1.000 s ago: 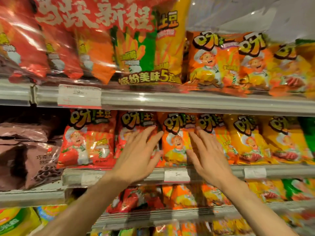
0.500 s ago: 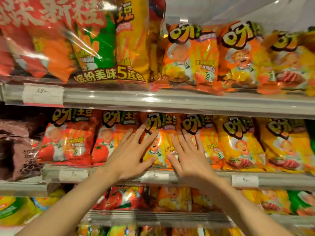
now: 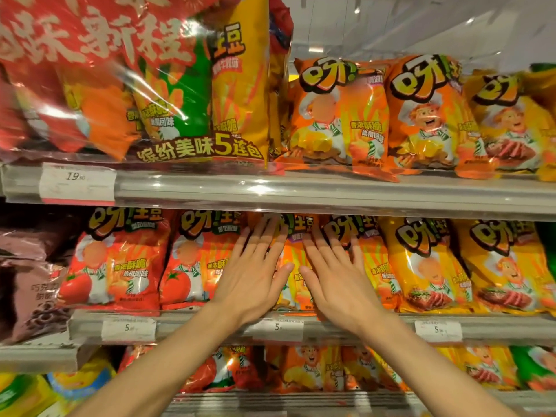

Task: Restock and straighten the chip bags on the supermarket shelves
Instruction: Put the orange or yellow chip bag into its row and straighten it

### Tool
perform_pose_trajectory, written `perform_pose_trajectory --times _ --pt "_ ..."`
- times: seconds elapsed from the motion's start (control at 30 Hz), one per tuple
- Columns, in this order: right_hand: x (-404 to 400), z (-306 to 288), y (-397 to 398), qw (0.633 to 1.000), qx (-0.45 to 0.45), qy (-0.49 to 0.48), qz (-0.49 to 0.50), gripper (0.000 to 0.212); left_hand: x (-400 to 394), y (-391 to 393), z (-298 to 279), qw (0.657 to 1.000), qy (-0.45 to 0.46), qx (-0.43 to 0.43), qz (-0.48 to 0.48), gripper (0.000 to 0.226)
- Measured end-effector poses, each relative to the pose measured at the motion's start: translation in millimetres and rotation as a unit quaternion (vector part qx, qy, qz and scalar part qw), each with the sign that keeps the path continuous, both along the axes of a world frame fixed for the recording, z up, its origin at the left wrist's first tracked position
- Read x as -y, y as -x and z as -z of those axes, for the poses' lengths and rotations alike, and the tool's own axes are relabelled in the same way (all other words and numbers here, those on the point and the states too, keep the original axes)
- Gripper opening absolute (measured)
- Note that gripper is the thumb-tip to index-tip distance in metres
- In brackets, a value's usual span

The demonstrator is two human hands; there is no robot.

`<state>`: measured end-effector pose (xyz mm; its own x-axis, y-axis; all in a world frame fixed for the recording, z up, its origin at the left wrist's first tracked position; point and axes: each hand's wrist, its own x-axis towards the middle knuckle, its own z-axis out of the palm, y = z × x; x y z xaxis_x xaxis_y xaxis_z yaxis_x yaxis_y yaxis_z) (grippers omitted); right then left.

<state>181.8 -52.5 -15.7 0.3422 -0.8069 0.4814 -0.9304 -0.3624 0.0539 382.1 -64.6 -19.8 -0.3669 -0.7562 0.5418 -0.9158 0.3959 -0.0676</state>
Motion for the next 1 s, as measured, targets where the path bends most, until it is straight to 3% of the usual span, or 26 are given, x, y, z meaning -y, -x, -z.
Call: perform_pose_trajectory --times 0.5,0.77,1.0 --pt "3 12 2 0.998 -0.008 0.002 0.056 0.068 10 4 8 0.999 -0.026 0.038 -0.026 0.072" --pt "-1 13 8 0.999 0.0 0.014 0.051 0.066 7 12 2 1.0 -0.002 -0.005 0.009 0.07" --pt "-4 15 15 0.999 -0.004 0.002 0.051 0.063 12 19 9 1.0 -0.015 0.009 0.0 0.067"
